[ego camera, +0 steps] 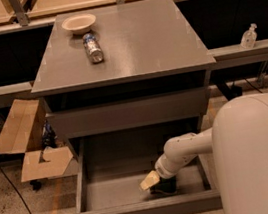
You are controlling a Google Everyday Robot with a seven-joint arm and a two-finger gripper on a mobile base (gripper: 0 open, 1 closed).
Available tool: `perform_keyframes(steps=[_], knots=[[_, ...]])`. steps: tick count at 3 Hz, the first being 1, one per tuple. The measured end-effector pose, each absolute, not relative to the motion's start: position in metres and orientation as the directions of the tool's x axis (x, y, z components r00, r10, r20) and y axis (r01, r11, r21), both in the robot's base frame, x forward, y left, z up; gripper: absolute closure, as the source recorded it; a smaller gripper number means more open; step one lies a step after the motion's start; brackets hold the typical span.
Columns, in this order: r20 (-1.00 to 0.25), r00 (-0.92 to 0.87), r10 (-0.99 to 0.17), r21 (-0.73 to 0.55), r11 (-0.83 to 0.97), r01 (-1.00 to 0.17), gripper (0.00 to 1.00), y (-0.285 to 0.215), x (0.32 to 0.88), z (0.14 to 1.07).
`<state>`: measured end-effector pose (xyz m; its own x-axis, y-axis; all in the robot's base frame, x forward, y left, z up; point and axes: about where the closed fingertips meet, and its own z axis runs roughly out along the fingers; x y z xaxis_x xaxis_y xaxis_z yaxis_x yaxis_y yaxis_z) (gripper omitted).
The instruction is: Pick sponge from middle drawer and place on counter
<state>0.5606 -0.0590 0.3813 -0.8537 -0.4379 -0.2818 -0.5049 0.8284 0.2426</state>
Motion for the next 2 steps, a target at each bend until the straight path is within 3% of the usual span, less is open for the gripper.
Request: perform_keyframes(steps=[2], knots=[[-0.24, -0.896, -0.374, 0.275, 0.858, -0.433, 0.41, -0.0703, 0.556, 0.3618]])
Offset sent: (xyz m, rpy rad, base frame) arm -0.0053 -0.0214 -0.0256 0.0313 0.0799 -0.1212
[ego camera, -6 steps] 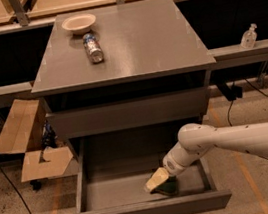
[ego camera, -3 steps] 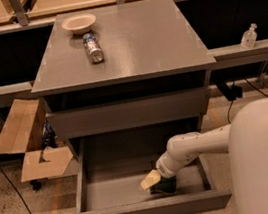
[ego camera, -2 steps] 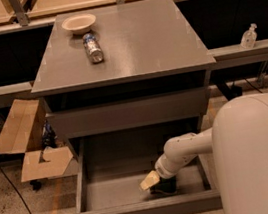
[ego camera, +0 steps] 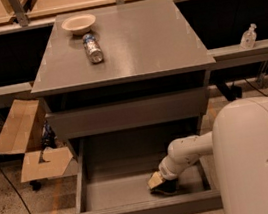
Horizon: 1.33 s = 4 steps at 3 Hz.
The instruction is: Pick sponge from middle drawer and place on counter
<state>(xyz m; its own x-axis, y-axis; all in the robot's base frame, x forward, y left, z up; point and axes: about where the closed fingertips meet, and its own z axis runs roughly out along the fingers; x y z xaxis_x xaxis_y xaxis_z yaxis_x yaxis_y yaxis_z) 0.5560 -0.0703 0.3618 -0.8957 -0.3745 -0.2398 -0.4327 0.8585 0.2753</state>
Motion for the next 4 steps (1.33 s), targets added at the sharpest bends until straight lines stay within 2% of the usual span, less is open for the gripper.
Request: perform_keyframes(steps=[2, 3, 4], knots=[[-0.236, -0.907, -0.349, 0.293, 0.864, -0.409, 0.88, -0.075, 0.555, 0.365], [-0.245, -0.911, -0.333, 0.332, 0.853, -0.401, 1.0, -0.076, 0.558, 0.382], [-0.26, -0.902, -0.346, 0.399, 0.812, -0.427, 1.0, -0.079, 0.561, 0.425]])
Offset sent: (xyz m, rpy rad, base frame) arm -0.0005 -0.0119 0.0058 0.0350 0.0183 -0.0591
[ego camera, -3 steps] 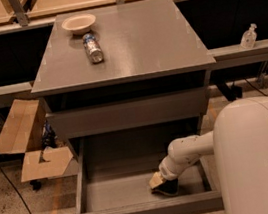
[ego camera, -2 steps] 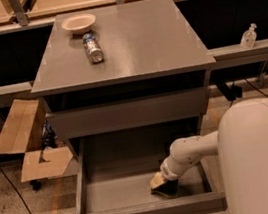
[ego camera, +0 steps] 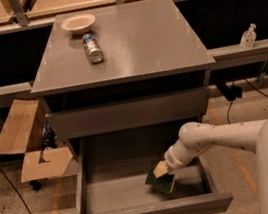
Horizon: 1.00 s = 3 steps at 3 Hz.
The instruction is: Pick sponge from middle drawer and place on counter
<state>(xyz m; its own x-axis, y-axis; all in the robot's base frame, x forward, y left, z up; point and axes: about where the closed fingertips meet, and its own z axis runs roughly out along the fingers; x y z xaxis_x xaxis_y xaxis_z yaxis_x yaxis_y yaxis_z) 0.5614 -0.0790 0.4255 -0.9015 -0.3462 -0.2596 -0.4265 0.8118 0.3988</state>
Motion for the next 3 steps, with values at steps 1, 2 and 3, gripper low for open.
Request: perform_keyframes(steps=[1, 2, 3], knots=[[-0.281, -0.875, -0.394, 0.48, 0.732, -0.483, 1.0, -0.082, 0.554, 0.483], [-0.262, -0.853, -0.452, 0.526, 0.674, -0.519, 1.0, -0.088, 0.54, 0.525], [-0.253, -0.814, -0.523, 0.533, 0.626, -0.568, 1.0, -0.104, 0.531, 0.581]])
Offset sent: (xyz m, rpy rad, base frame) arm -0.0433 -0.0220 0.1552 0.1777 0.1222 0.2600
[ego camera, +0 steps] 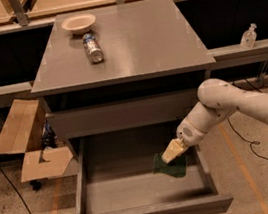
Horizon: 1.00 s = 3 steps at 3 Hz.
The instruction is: Pick sponge from middle drawer and place on counter
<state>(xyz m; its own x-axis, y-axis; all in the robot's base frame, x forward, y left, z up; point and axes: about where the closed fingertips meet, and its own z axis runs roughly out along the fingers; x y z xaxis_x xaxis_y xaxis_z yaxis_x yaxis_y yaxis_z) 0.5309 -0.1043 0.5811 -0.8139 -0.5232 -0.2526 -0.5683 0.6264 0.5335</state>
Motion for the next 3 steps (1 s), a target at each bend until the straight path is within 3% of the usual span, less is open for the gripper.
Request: perform_keyframes(steps=[2, 3], knots=[[-0.25, -0.724, -0.643, 0.451, 0.584, -0.675, 1.0, -0.15, 0.542, 0.723], [-0.267, -0.698, -0.664, 0.312, 0.626, -0.715, 1.0, -0.179, 0.57, 0.83]])
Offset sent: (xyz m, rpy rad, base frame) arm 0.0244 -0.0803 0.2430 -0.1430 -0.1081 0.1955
